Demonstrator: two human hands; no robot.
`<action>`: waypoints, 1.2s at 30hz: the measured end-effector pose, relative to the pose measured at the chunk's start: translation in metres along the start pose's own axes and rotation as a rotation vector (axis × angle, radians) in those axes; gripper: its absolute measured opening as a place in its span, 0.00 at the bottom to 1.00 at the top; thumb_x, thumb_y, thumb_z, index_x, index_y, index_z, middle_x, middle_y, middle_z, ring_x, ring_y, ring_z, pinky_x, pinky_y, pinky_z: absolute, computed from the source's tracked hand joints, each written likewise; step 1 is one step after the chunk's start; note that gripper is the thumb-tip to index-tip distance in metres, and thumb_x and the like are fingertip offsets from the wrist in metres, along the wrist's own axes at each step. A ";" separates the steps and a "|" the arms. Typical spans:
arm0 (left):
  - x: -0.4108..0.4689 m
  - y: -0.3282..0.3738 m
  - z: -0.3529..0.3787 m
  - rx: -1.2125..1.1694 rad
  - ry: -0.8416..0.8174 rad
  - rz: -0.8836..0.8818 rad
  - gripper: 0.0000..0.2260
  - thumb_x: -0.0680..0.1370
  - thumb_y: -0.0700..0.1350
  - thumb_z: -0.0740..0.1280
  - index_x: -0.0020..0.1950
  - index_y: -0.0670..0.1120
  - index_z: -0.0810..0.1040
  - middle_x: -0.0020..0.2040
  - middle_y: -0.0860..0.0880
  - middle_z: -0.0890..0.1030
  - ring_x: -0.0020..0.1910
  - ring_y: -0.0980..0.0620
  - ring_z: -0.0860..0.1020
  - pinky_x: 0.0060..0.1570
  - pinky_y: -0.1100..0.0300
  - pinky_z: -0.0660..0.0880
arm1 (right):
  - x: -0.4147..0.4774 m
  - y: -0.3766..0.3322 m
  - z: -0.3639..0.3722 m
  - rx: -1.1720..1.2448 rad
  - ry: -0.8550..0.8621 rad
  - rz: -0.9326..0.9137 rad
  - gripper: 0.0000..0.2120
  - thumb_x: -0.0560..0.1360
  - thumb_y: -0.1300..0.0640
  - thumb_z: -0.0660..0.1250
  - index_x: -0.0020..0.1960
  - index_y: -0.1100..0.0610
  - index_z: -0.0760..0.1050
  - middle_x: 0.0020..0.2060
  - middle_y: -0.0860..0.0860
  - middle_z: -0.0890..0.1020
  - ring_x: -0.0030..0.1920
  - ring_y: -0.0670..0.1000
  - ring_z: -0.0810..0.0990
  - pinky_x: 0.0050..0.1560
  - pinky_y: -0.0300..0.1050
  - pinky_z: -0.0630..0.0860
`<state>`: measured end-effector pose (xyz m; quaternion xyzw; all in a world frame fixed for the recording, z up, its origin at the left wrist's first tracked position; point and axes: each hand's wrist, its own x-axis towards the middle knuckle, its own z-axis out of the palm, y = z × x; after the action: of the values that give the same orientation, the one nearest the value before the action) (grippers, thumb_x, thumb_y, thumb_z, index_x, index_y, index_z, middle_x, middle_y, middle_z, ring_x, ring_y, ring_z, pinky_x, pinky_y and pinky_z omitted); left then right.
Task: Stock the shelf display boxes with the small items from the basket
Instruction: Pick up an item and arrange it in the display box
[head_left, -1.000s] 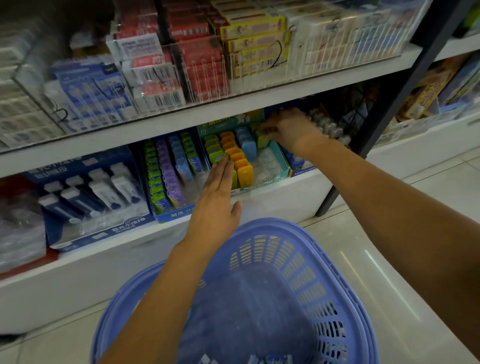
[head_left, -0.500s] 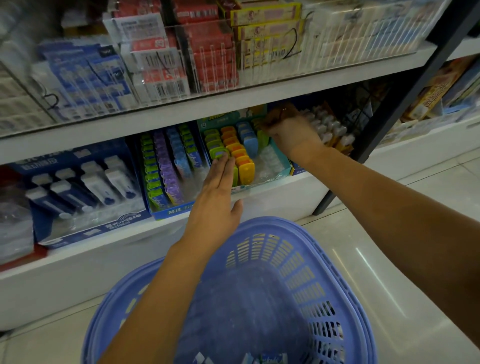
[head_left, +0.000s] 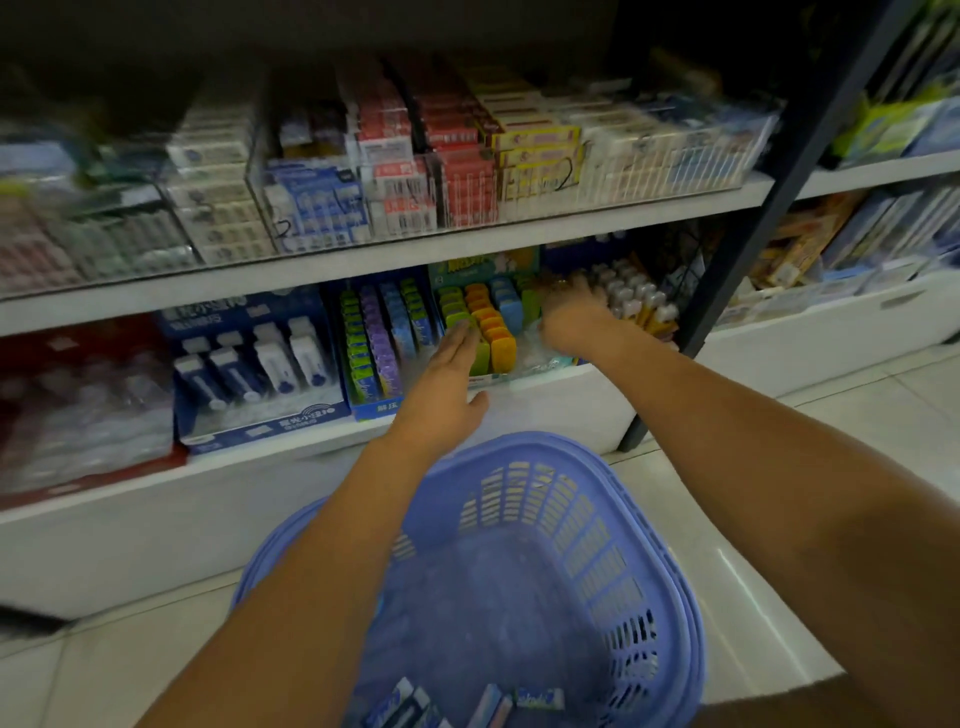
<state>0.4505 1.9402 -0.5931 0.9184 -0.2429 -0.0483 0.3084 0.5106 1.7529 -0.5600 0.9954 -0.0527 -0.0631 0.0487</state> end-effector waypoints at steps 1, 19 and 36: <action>-0.011 -0.001 0.001 -0.038 0.100 0.014 0.27 0.80 0.43 0.63 0.76 0.46 0.58 0.78 0.49 0.56 0.75 0.51 0.56 0.71 0.61 0.56 | -0.011 -0.001 0.002 0.065 0.109 -0.010 0.21 0.78 0.57 0.59 0.70 0.60 0.63 0.68 0.60 0.67 0.67 0.61 0.65 0.65 0.54 0.66; -0.201 -0.132 0.147 0.232 -1.024 -0.727 0.26 0.77 0.42 0.68 0.73 0.38 0.65 0.72 0.41 0.67 0.68 0.42 0.69 0.62 0.58 0.71 | -0.186 -0.099 0.251 0.060 -0.908 -0.669 0.35 0.70 0.57 0.74 0.71 0.54 0.62 0.66 0.59 0.65 0.63 0.62 0.70 0.57 0.52 0.71; -0.177 -0.136 0.184 0.065 -0.656 -0.812 0.14 0.80 0.41 0.59 0.63 0.38 0.75 0.61 0.40 0.77 0.61 0.41 0.75 0.58 0.53 0.72 | -0.191 -0.111 0.302 0.016 -0.776 -0.906 0.15 0.79 0.55 0.62 0.60 0.62 0.76 0.59 0.58 0.78 0.61 0.56 0.74 0.66 0.46 0.68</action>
<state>0.3075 2.0184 -0.8323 0.8843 0.0475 -0.4417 0.1437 0.2939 1.8565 -0.8464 0.8234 0.3627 -0.4361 -0.0133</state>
